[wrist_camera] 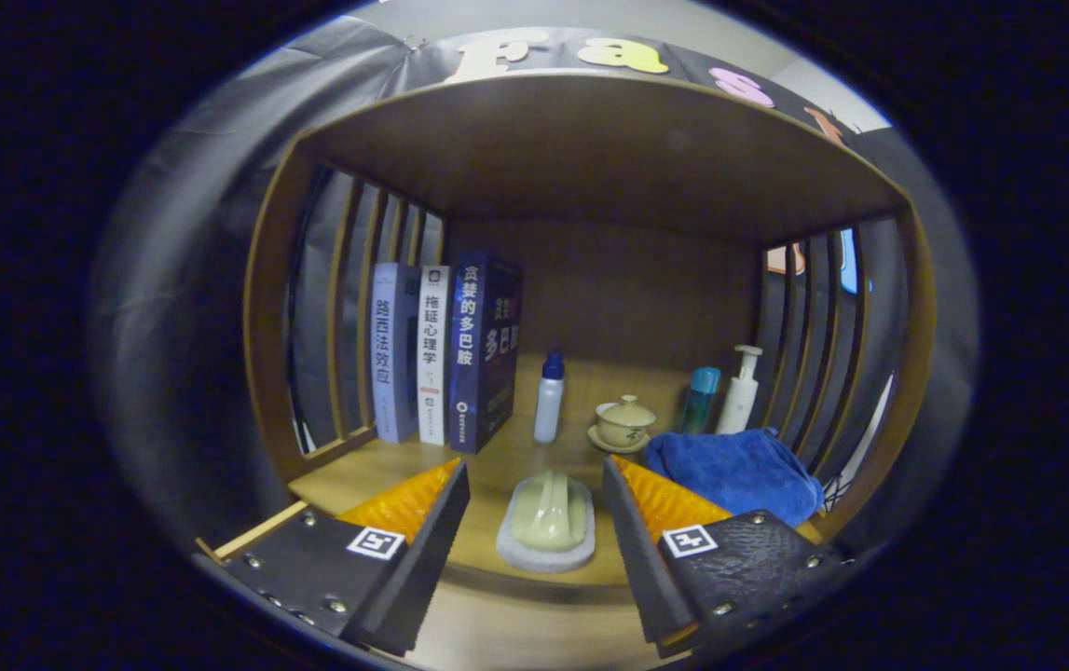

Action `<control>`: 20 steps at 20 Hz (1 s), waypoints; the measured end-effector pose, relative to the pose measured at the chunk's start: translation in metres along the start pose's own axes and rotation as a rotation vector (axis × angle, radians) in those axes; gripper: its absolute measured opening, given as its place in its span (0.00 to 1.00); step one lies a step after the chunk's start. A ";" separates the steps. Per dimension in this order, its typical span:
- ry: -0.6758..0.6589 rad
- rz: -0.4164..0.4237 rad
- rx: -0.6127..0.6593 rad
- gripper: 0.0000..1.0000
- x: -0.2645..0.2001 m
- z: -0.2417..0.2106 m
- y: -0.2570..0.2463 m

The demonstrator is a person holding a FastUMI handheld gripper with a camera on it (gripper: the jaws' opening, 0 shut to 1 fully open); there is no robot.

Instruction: Pull open the drawer, take out the items inside it, and place them on the countertop above the cabinet.

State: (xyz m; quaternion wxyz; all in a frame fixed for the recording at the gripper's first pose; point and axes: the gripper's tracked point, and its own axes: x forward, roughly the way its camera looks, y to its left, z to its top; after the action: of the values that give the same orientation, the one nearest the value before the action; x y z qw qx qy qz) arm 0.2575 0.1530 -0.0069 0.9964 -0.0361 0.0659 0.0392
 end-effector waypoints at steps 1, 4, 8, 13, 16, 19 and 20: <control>0.002 0.010 0.004 0.86 -0.009 -0.003 0.001; 0.015 0.047 0.028 0.86 -0.040 -0.014 0.008; 0.016 0.084 0.031 0.86 -0.082 -0.030 0.017; 0.004 0.049 0.044 0.88 -0.135 -0.057 0.022; -0.009 -0.025 0.036 0.91 -0.160 -0.075 0.014; 0.006 -0.088 0.005 0.96 -0.178 -0.101 0.009; 0.013 -0.098 -0.011 0.97 -0.182 -0.108 0.009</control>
State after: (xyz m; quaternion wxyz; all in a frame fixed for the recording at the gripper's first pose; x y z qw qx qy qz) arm 0.0634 0.1406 -0.0898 0.9965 -0.0451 0.0703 -0.0096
